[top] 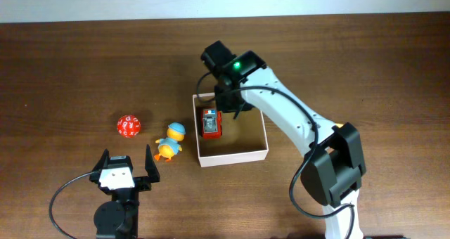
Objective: Pack container
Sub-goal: 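Lower the red truck into the box with the right gripper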
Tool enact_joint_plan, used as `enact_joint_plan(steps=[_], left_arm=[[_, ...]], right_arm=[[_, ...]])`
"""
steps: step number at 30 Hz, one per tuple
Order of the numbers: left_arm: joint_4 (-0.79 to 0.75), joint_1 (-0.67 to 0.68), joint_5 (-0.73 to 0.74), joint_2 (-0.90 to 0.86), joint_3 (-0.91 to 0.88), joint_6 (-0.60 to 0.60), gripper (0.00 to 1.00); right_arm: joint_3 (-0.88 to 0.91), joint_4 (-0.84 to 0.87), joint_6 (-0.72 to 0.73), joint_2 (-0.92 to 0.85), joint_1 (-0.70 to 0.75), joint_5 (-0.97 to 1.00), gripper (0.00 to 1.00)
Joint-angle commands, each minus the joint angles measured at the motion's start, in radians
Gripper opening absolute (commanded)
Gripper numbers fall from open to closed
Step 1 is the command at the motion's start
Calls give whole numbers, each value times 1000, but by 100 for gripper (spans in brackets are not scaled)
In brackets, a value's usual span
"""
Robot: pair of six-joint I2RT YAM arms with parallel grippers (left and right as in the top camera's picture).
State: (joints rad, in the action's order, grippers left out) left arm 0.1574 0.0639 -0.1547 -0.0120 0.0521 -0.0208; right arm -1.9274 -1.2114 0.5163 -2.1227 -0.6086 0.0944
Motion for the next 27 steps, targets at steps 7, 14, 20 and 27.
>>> enact_joint_plan(steps=[7,14,20,27], left_arm=[[-2,-6,-7,6,-5,-9,99],[-2,-6,-7,6,-5,-9,99],[-2,-6,-7,6,-5,-9,99],[-2,-6,-7,6,-5,-9,99]], right_arm=[[34,-23,-41,-12,-42,-4,31],[126,-23,-30,-12,-79,-56,29],[151,-34,-31,-12,-121,-87,29],[151,-34,-30,-12,-173,-110,29]])
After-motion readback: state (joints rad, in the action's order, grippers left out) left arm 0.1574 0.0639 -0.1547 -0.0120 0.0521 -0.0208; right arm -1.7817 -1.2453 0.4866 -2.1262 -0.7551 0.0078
